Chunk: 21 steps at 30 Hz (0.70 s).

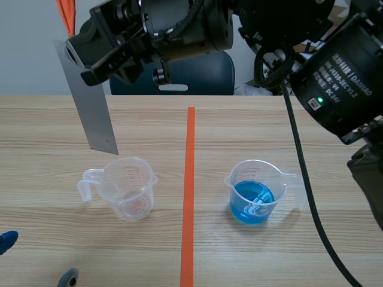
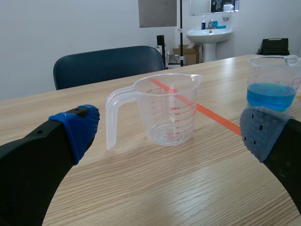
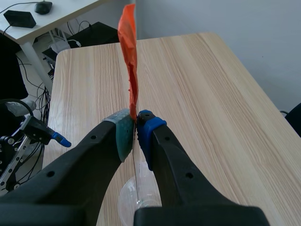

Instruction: Do the redox reaction experiment. lift the metal plate out of the left beaker

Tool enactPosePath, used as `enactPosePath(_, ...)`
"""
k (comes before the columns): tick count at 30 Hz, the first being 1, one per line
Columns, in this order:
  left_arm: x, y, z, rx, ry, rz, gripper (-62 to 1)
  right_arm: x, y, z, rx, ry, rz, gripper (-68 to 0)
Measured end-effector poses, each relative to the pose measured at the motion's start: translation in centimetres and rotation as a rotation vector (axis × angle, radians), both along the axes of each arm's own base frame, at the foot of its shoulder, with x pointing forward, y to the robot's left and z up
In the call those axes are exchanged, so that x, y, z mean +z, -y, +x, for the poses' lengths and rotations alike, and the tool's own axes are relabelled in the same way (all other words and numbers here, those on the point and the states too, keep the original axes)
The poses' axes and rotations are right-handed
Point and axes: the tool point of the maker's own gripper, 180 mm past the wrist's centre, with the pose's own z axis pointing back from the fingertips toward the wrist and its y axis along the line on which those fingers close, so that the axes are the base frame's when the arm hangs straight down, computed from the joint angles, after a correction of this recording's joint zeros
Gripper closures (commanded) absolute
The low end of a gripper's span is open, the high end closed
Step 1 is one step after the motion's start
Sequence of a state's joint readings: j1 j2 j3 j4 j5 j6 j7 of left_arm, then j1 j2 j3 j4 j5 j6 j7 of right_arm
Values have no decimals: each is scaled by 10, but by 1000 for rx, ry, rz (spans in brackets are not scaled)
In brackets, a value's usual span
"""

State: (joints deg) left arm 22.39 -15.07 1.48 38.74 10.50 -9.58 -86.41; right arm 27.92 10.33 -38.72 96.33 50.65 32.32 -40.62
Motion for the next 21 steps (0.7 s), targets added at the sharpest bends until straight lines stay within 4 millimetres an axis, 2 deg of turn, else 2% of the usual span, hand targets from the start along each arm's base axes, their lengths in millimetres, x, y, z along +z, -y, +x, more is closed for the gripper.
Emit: enactPosePath(21,0,0,0,0,0,0,-623,-3,1,0,-3,0,-18,-6)
